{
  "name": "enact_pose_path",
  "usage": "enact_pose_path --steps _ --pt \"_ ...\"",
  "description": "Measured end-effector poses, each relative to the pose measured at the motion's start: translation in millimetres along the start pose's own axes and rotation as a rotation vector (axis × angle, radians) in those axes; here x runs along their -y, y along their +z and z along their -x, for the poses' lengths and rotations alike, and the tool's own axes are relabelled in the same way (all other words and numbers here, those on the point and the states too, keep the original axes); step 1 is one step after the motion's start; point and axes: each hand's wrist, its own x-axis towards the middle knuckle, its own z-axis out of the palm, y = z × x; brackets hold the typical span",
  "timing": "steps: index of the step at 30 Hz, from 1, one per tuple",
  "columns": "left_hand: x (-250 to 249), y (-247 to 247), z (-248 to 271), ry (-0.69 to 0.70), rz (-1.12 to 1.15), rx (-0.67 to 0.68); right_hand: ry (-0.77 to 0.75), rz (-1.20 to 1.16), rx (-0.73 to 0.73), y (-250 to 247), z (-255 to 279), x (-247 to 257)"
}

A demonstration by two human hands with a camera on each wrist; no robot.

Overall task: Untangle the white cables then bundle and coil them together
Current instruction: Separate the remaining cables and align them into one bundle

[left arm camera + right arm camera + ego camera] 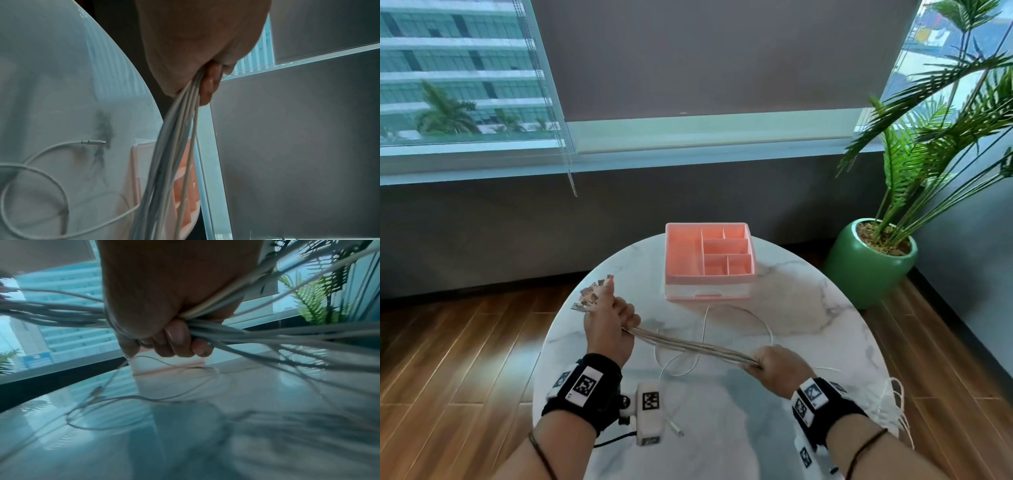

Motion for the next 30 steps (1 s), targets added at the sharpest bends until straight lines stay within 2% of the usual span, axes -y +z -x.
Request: enact_pose_path --steps 4,8,15,20,23,28,30 --pt "-12.5 -16.1 -17.7 0.039 0.032 -0.087 0.176 0.120 0.053 -1.8 20.1 -53.1" --pt "-16.2 -26.8 -24.4 0.040 0.016 -0.092 0.317 0.067 0.095 -8.7 44.6 -103.7" --pt "4.6 -18.3 -22.1 0.010 -0.039 -0.112 0.455 0.142 -0.085 -52.7 51.6 -150.1" --pt "10.8 -18.7 -19.0 0.005 -0.084 -0.121 0.553 0.158 -0.226 -66.3 57.2 -148.1" --pt "13.9 -20.8 -16.5 -0.007 -0.098 -0.109 0.591 0.127 -0.165 -40.6 60.5 -146.7" --pt "19.0 -30.8 -11.8 -0.059 -0.132 -0.072 0.634 0.106 0.204 31.4 55.0 -164.7" --pt "20.4 -34.7 -9.8 -0.075 -0.154 -0.042 0.601 0.105 0.292 21.6 54.2 -153.4"
